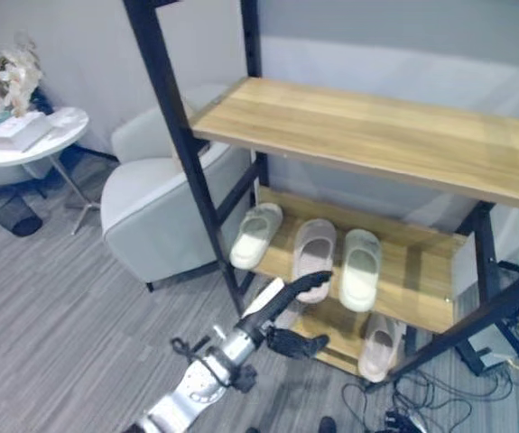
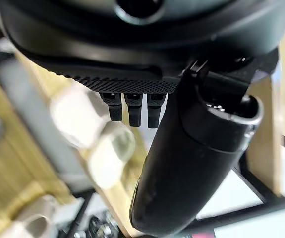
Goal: Arrange the slippers neatly on the shoe rack.
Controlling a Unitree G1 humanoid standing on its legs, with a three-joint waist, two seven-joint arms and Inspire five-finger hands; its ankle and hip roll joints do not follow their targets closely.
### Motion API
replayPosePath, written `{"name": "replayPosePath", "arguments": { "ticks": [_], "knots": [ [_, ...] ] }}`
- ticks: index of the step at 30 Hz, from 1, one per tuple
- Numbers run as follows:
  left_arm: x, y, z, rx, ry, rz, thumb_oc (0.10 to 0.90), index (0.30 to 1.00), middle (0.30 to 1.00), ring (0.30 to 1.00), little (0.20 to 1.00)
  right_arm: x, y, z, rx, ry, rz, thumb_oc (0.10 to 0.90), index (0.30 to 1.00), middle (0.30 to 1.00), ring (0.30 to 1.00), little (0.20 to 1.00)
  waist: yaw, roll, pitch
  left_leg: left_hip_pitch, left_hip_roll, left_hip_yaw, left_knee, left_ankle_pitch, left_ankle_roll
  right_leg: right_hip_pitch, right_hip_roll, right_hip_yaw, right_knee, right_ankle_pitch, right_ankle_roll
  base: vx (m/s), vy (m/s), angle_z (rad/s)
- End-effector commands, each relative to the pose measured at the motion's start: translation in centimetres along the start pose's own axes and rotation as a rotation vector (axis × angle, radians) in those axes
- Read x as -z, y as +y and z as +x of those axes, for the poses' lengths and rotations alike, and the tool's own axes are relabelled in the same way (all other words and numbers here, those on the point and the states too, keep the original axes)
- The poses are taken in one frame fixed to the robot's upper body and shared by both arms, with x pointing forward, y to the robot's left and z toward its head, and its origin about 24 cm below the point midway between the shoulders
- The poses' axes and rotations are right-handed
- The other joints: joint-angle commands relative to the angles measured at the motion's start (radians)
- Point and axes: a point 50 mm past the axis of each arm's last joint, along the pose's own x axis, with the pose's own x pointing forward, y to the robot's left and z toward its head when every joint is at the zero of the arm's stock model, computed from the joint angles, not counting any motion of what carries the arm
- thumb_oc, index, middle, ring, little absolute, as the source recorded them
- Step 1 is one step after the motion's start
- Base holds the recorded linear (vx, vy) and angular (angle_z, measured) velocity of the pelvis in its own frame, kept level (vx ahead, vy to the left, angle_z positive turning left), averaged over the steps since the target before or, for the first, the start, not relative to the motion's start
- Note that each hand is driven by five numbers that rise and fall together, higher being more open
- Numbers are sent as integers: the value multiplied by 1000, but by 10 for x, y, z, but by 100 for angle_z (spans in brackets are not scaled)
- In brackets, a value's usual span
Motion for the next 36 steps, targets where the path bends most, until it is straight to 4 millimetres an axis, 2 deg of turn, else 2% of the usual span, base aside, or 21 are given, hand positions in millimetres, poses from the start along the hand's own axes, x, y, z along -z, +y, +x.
{"name": "replayPosePath", "arguments": {
  "ticks": [1,3,4,6,7,13,15,17,18,19,20,26,29,36],
  "knots": [
    [-65,21,35,-80,-366,60,800,900,900,900,900,-2,4,0,-20,-8,-35,800,900,900,900,900,-24,6,13,-19,-19,-20,-7,-44,4,86,11,6,46,-180,36,56,-4,-24],
    [-66,22,38,-103,-371,83,800,900,900,900,900,0,4,0,-17,-3,-12,800,900,900,900,900,-26,7,11,-18,-19,-14,-7,-47,5,87,11,12,43,-178,37,61,0,-10],
    [-66,27,42,-141,-379,175,800,900,900,900,900,5,5,-2,-11,12,24,800,900,900,900,900,-33,7,8,-13,-19,-3,-7,-52,6,88,11,19,39,-175,41,91,5,-9],
    [-67,29,45,-157,-381,212,800,900,900,900,900,8,5,-2,-10,18,30,800,900,900,900,900,-38,8,7,-11,-19,2,-7,-54,6,87,12,24,36,-172,42,65,8,-19],
    [-63,35,48,-197,-354,237,800,900,900,900,900,12,6,-3,-6,30,32,800,900,900,900,900,-46,7,5,-8,-19,11,-7,-59,7,87,11,33,31,-167,45,72,6,-20],
    [-68,66,54,-343,-357,455,800,900,900,900,900,22,6,-6,-5,50,45,800,900,900,900,900,-67,7,1,-8,-19,44,-7,-67,8,74,13,66,19,-152,52,69,14,-21],
    [-70,70,56,-361,-360,499,800,900,900,900,900,24,5,-7,-3,50,49,800,900,900,900,900,-69,7,1,-11,-19,49,-7,-68,8,69,13,71,18,-149,54,42,11,-22],
    [-68,85,62,-422,-328,622,800,900,900,900,900,24,-2,-7,15,30,62,800,900,900,900,900,-85,9,1,-21,-21,68,-7,-70,7,54,11,84,10,-135,61,64,19,-1],
    [-67,98,65,-470,-307,741,800,900,900,900,900,26,-6,-8,26,32,60,800,900,900,900,900,-92,12,2,-27,-22,75,-7,-70,6,44,11,91,9,-132,64,38,15,-1],
    [-67,98,66,-470,-309,742,800,900,900,900,900,26,-6,-7,27,32,61,800,900,900,900,900,-91,13,2,-29,-22,75,-7,-70,6,43,11,91,9,-132,64,49,25,-15],
    [-73,114,67,-539,-309,902,800,900,900,900,900,29,-9,-8,35,43,53,800,900,900,900,900,-99,16,4,-38,-23,82,-7,-70,5,33,8,95,8,-128,66,26,17,-24],
    [-79,129,77,-629,-299,1069,800,900,900,900,900,37,-11,-10,51,70,39,800,900,900,900,900,-114,20,12,-67,-26,95,-7,-69,6,0,5,103,8,-118,75,12,12,-8],
    [-83,137,81,-704,-300,1117,800,900,900,900,900,30,-10,-8,45,42,3,800,900,900,900,900,-120,16,20,-89,-27,109,-7,-65,7,-28,7,117,8,-107,77,-12,31,-17],
    [-88,152,87,-775,-268,1169,800,900,900,900,900,28,-10,-7,51,46,-2,800,900,900,900,900,-126,9,39,-130,-30,136,-7,-69,11,-76,6,142,8,-98,86,-7,32,-15]
  ]
}}
